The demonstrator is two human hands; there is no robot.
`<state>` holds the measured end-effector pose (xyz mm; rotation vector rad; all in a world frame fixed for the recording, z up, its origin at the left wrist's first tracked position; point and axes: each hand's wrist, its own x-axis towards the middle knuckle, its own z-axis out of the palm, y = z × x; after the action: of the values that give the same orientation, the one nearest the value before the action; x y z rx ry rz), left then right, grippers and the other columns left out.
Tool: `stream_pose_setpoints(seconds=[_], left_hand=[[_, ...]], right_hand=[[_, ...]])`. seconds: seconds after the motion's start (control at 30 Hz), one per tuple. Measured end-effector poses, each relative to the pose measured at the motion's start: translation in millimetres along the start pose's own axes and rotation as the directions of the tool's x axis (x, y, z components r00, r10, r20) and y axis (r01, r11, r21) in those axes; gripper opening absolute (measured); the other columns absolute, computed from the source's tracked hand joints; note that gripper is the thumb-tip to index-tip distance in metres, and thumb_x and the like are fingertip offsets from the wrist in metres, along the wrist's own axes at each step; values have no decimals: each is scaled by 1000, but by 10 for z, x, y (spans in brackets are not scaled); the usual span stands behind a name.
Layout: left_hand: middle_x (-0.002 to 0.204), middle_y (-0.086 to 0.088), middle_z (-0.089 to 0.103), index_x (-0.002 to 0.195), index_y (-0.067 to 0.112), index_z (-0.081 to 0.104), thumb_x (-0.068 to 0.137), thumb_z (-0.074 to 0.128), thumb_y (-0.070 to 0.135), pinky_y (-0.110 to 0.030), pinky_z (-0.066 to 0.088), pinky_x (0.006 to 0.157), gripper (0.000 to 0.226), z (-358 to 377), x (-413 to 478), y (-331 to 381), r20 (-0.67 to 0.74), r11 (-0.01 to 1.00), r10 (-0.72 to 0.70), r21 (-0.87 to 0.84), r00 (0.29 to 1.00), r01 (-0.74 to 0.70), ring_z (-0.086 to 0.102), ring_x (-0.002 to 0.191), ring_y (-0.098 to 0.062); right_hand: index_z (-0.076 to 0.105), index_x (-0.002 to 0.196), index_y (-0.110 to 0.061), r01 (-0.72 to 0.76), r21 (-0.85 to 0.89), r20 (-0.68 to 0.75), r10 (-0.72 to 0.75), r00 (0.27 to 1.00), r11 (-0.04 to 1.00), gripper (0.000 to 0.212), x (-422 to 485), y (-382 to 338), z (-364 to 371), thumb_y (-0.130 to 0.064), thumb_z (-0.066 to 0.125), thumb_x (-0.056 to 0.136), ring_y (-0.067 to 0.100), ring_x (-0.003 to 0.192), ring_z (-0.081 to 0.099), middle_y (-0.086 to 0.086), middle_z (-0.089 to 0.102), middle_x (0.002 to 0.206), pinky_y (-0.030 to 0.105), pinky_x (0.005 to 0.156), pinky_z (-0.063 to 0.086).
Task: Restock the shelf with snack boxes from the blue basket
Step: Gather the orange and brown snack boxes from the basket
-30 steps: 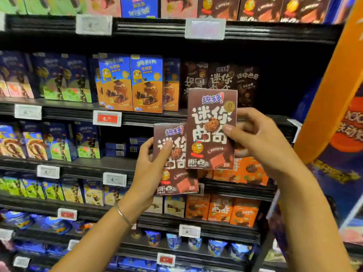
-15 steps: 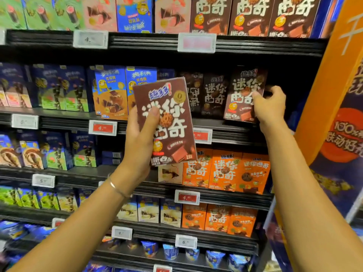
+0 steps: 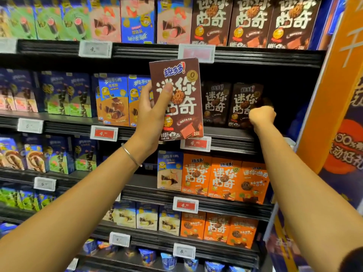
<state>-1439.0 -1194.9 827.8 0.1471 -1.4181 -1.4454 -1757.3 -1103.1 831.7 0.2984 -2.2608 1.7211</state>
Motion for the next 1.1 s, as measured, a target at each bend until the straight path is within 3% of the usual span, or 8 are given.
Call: stream_pose_setpoints(seconds=[0.17, 0.6, 0.67, 0.8, 0.87, 0.93, 1.03, 1.1], left_hand=[[143, -12, 64, 155, 17, 37, 105, 62, 38, -41, 64, 89, 60, -28, -16, -42, -18, 1000, -16, -4, 1000, 15, 74, 116, -26], [131, -8, 72, 143, 18, 49, 104, 63, 39, -34, 64, 80, 47, 111, -110, -120, -58, 1000, -17, 10, 998, 18, 77, 109, -24], [131, -7, 72, 142, 19, 49, 104, 64, 39, -33, 63, 79, 45, 144, -129, -139, -62, 1000, -23, 3, 998, 24, 77, 108, -24], [134, -8, 69, 149, 19, 43, 104, 62, 38, -33, 63, 79, 52, 252, -182, -211, -69, 999, -53, 0, 996, 53, 76, 109, -24], [137, -10, 67, 152, 18, 40, 105, 61, 38, -33, 63, 80, 55, 319, -211, -246, -73, 998, -64, 4, 995, 65, 76, 111, -24], [140, -11, 65, 154, 18, 38, 105, 60, 37, -35, 63, 83, 57, 386, -245, -268, -79, 998, -59, 17, 995, 61, 75, 113, -25], [142, -13, 63, 154, 16, 37, 106, 61, 35, -41, 63, 89, 57, 462, -315, -306, -81, 999, -26, 43, 996, 29, 74, 116, -28], [143, -15, 62, 155, 15, 35, 104, 63, 35, -47, 62, 95, 61, 493, -367, -321, -75, 996, 6, 84, 997, 0, 72, 119, -30]], right_hand=[[59, 130, -2, -61, -9, 7, 61, 998, 998, 41, 30, 20, 48, -13, 64, 90, 33, 116, 62, 17, 61, 131, 31, 79, 46], [57, 131, -3, -81, 78, 104, 73, 992, 994, 43, -47, -38, 56, -14, 67, 91, 28, 115, 60, 14, 59, 133, 24, 78, 42], [61, 127, -2, -47, 73, 43, 44, 998, 996, 37, -187, -76, 8, -17, 64, 92, 29, 111, 58, 15, 60, 132, 27, 79, 42], [53, 127, -9, 152, 217, -64, -141, 988, 964, 39, -604, -223, -143, -25, 62, 92, 27, 125, 49, 13, 51, 136, 30, 87, 38], [55, 126, -15, 219, 387, 18, -245, 969, 896, 37, -875, -297, -252, -32, 62, 95, 18, 117, 56, 5, 57, 129, 26, 90, 49], [61, 118, -25, 147, 547, 213, -307, 927, 824, 27, -1139, -323, -382, -38, 61, 94, 11, 112, 61, -3, 64, 122, 30, 94, 54], [63, 117, -26, -71, 647, 547, -398, 736, 759, 40, -1445, -258, -579, -52, 61, 87, 12, 114, 66, -4, 68, 123, 38, 96, 55], [62, 122, -22, -54, 648, 590, -456, 667, 760, 45, -1573, -199, -653, -50, 65, 88, 11, 107, 70, -3, 70, 121, 35, 89, 59]])
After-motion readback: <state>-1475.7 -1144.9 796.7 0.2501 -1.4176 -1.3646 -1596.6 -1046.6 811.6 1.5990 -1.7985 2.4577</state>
